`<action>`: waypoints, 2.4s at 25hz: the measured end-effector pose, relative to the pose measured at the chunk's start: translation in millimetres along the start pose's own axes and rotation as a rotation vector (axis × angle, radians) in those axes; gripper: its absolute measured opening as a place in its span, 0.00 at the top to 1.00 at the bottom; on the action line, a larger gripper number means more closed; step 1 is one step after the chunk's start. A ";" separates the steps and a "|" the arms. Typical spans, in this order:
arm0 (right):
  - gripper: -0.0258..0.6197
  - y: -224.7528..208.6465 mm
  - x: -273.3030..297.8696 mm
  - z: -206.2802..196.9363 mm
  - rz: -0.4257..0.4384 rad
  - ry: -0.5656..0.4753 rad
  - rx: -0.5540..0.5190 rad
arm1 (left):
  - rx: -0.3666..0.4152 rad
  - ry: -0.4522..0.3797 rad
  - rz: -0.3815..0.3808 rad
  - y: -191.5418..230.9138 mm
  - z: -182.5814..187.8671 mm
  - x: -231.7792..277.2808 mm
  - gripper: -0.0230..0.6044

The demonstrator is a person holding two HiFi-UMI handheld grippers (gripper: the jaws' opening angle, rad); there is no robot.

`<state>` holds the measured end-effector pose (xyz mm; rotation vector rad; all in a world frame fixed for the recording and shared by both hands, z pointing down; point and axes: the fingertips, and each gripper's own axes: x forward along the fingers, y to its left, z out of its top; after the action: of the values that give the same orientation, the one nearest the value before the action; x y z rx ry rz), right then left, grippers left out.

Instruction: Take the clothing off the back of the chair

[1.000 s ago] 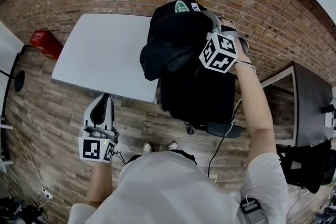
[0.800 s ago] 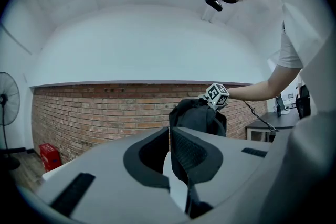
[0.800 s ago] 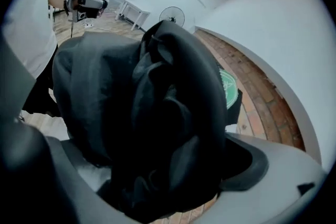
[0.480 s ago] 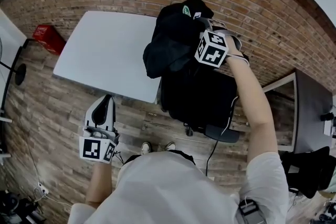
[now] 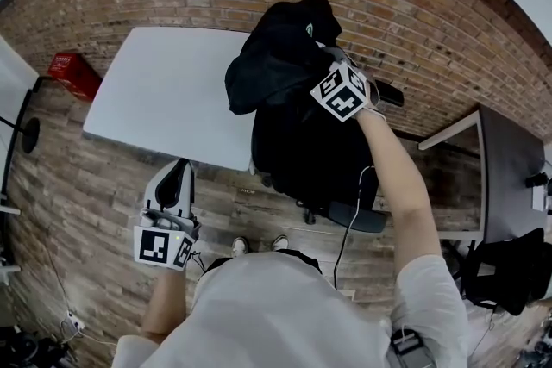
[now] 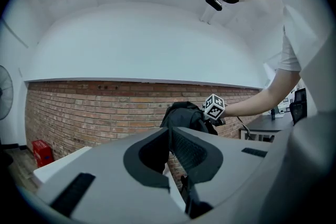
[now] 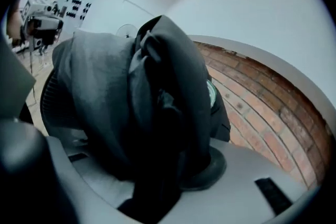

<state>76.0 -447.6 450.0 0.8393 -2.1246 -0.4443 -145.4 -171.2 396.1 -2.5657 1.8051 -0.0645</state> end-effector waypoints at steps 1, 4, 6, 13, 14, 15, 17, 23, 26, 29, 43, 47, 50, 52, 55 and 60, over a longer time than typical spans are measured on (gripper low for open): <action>0.71 -0.7 -1.4 -0.8 -0.006 -0.021 0.049 | 0.001 -0.001 -0.002 -1.5 0.4 -0.4 0.90; 0.75 -1.1 -6.5 -0.3 -0.011 -0.102 0.190 | 0.002 0.001 -0.002 -3.6 0.1 -4.2 0.90; 0.76 -0.8 -9.4 1.2 0.000 -0.154 0.267 | 0.000 0.004 0.001 -3.1 -0.5 -7.5 0.90; 0.76 13.0 -20.9 7.2 0.068 -0.242 0.400 | 0.000 0.002 -0.003 -5.7 0.3 -10.7 0.90; 0.76 15.9 -23.6 8.4 0.076 -0.254 0.418 | -0.001 0.002 -0.005 -6.6 0.4 -10.6 0.90; 0.76 19.0 -26.5 9.7 0.084 -0.267 0.437 | -0.002 0.001 -0.007 -7.6 0.6 -10.3 0.90; 0.76 25.5 -32.4 11.9 0.097 -0.292 0.475 | -0.005 -0.001 -0.011 -9.0 1.0 -9.1 0.90; 0.77 32.2 -54.7 17.0 0.102 -0.394 0.635 | -0.014 -0.011 -0.023 -13.9 2.1 -4.9 0.90; 0.77 28.9 -65.4 20.4 0.102 -0.444 0.714 | -0.017 -0.015 -0.025 -14.2 3.3 -4.3 0.90; 0.77 23.4 -77.1 27.6 0.100 -0.486 0.765 | -0.017 -0.025 -0.030 -14.4 5.0 -4.4 0.90; 0.77 -12.6 -142.2 85.3 0.094 -0.686 0.899 | -0.019 -0.088 -0.065 -17.3 24.7 -6.6 0.90; 0.77 -24.4 -164.2 102.4 0.089 -0.740 0.914 | -0.027 -0.100 -0.082 -21.0 27.2 -5.8 0.90; 0.76 -30.9 -184.4 114.9 0.087 -0.771 0.910 | -0.032 -0.112 -0.093 -25.6 29.8 -7.4 0.90; 0.76 -33.7 -198.6 120.7 0.080 -0.790 0.915 | -0.037 -0.119 -0.094 -26.4 31.0 -9.3 0.90; 0.76 -38.9 -221.7 134.7 0.076 -0.836 0.885 | -0.041 -0.124 -0.098 -26.4 31.0 -11.1 0.90; 0.76 -45.9 -256.3 163.1 0.093 -0.928 0.861 | -0.047 -0.141 -0.105 -27.1 32.4 -16.0 0.90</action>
<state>87.6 -297.6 182.1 1.1080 -3.2931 0.2462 -124.2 -147.6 363.9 -2.6208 1.6432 0.1557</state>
